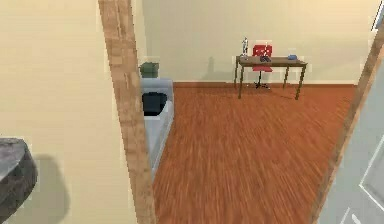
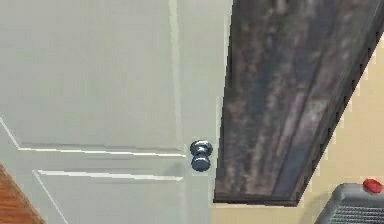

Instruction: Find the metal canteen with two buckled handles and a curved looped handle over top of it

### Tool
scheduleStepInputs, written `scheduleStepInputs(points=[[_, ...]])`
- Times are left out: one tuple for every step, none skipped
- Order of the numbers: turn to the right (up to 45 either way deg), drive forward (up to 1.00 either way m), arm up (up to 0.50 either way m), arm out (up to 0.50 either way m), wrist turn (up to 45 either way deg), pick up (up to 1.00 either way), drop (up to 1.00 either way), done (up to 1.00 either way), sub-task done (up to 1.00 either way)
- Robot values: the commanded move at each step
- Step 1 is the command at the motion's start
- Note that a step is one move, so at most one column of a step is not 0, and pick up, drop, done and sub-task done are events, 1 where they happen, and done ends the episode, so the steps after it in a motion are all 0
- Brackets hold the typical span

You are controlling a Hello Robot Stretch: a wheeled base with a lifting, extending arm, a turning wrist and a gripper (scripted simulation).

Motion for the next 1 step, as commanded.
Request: scheduleStepInputs(points=[[15.0, 0.0, 0.0, 0.0, 0.0, 0.0, 0.0, 0.0, 0.0]])
